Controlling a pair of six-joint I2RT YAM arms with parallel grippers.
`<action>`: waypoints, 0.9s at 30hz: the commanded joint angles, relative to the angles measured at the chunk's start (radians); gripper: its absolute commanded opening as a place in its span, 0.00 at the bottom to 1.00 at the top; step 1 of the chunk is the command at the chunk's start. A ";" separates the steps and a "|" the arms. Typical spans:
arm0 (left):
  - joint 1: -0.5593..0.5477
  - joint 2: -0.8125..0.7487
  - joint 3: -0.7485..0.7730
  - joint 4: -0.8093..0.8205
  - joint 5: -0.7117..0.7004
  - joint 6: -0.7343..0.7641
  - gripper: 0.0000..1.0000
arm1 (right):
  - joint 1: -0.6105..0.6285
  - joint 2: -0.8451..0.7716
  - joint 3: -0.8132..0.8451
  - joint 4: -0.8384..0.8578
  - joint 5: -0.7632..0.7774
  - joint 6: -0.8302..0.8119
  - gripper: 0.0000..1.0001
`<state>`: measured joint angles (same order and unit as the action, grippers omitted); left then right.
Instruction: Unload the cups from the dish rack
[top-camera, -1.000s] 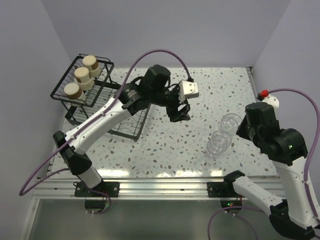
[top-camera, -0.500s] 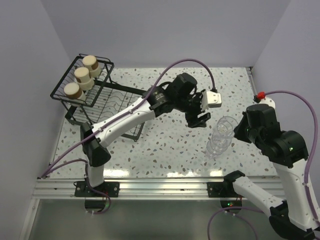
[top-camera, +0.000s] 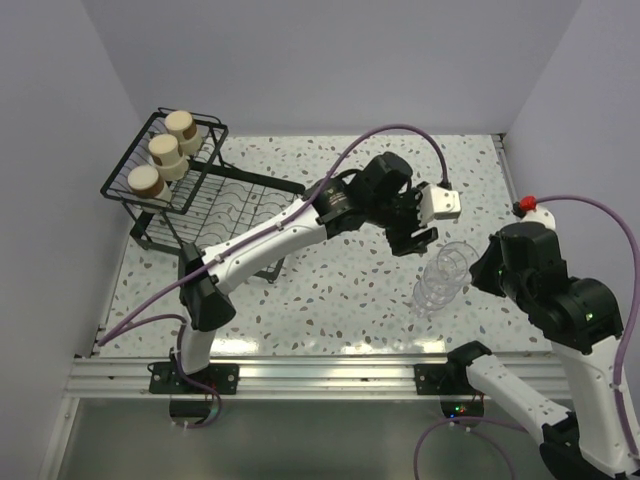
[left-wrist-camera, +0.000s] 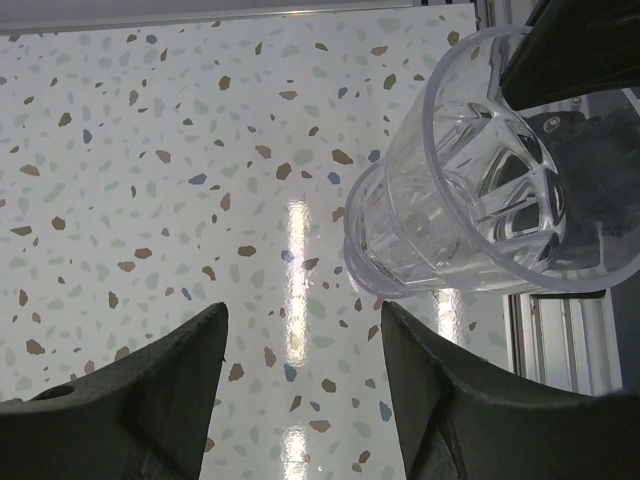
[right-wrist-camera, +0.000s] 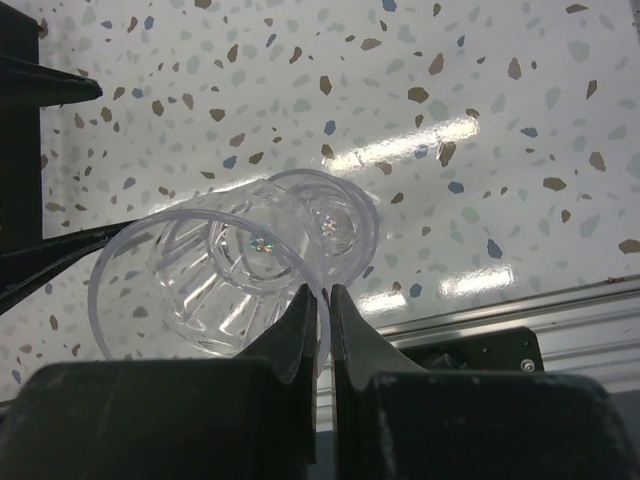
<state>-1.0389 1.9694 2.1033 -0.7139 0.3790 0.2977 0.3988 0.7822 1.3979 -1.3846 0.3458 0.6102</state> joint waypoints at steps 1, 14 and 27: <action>-0.006 -0.001 0.009 0.059 -0.006 -0.023 0.66 | -0.002 -0.001 -0.013 -0.214 -0.008 -0.010 0.00; -0.036 0.059 0.021 0.067 0.014 -0.046 0.65 | -0.012 0.029 -0.051 -0.214 0.021 -0.049 0.00; -0.039 0.077 0.017 0.057 -0.064 -0.028 0.64 | -0.012 0.071 -0.157 -0.209 0.045 -0.066 0.00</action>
<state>-1.0698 2.0460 2.1033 -0.6888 0.3519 0.2710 0.3904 0.8398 1.2556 -1.3781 0.3691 0.5598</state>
